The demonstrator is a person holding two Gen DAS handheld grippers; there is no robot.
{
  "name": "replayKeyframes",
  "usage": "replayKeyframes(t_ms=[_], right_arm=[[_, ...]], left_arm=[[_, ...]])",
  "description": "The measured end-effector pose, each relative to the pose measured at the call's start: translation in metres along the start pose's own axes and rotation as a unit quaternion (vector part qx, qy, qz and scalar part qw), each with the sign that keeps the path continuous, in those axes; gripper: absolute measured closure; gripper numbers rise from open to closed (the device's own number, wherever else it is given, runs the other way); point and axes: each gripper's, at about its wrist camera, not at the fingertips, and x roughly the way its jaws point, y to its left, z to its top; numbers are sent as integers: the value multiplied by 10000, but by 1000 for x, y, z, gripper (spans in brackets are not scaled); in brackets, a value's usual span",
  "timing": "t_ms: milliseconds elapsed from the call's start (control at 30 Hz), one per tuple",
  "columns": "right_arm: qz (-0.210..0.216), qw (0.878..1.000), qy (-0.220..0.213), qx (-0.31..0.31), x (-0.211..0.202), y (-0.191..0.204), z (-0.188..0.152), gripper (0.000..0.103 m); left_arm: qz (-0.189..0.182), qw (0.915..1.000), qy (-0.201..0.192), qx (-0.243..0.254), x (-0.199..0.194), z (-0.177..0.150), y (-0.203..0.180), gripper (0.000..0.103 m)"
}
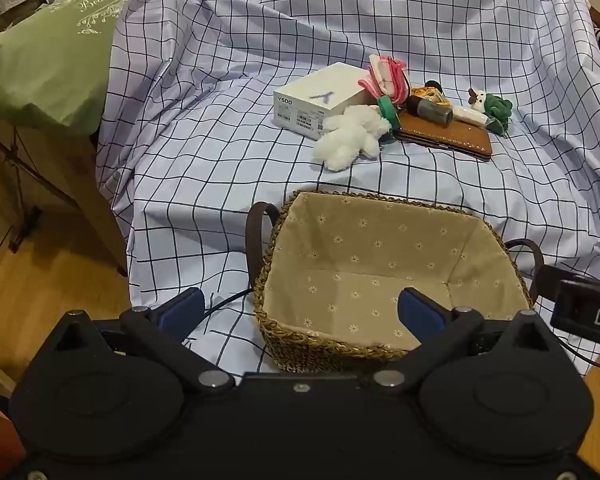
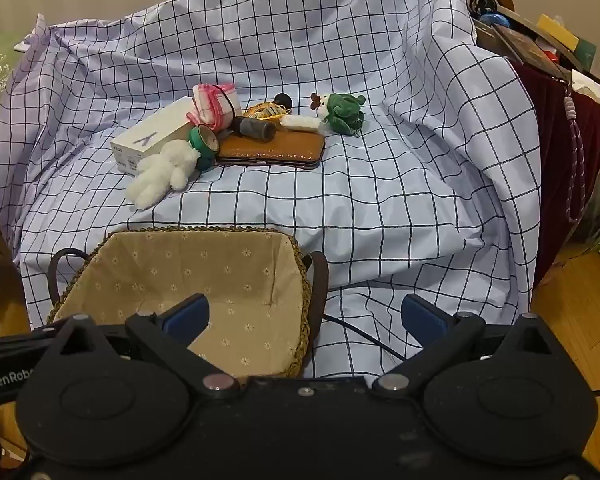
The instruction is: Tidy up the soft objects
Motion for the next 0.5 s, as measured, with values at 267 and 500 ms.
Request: replayKeyframes(t_ms=[267, 500], right_arm=[[-3, 10000, -19, 11, 0, 0, 0, 0], [11, 10000, 2, 6, 0, -1, 0, 0]], left_arm=[[54, 9999, -29, 90, -1, -1, -8, 3], [-23, 10000, 8, -13, 5, -3, -2, 3]])
